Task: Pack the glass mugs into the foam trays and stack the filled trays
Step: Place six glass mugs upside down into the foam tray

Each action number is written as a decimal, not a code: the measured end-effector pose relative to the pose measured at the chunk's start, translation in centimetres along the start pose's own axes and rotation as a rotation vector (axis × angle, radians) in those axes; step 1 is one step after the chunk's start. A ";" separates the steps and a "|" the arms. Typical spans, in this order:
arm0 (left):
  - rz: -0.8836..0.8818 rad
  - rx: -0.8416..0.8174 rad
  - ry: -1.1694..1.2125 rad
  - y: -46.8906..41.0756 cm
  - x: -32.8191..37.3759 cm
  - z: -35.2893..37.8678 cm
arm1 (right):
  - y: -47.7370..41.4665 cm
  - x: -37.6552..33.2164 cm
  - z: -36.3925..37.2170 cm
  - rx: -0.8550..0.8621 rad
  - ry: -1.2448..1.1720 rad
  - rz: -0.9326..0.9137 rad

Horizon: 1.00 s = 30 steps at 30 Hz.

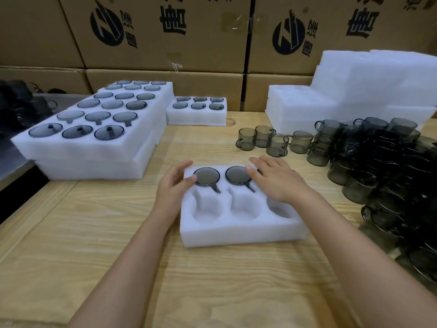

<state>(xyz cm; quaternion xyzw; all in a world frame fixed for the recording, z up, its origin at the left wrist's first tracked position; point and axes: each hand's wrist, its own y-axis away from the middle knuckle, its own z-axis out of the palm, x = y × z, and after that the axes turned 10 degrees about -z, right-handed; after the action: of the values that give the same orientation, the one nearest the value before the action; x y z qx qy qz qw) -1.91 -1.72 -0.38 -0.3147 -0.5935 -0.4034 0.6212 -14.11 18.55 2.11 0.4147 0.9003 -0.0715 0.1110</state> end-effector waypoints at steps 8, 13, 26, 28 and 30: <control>-0.004 -0.013 0.052 -0.7 0.2 -0.3 | -3.9 5.1 -3.2 0.343 -0.163 0.130; 0.007 -0.011 0.044 -1.1 0.0 -0.4 | -6.2 7.0 -4.0 0.134 -0.029 0.188; 0.000 -0.031 0.083 -1.7 -0.6 -0.5 | -6.1 5.2 -3.3 0.169 0.185 0.183; 0.008 -0.033 0.082 -1.8 -0.7 -0.6 | -5.4 4.6 -3.7 0.239 0.118 0.218; 0.010 -0.026 0.075 -1.8 -0.8 -0.7 | -4.3 3.3 -5.0 0.387 0.034 0.206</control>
<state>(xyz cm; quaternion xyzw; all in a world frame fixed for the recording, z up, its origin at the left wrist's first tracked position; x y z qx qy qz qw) -3.13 -3.05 -1.36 -0.3102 -0.5630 -0.4196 0.6409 -20.13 19.29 6.25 0.5192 0.8244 -0.2243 0.0211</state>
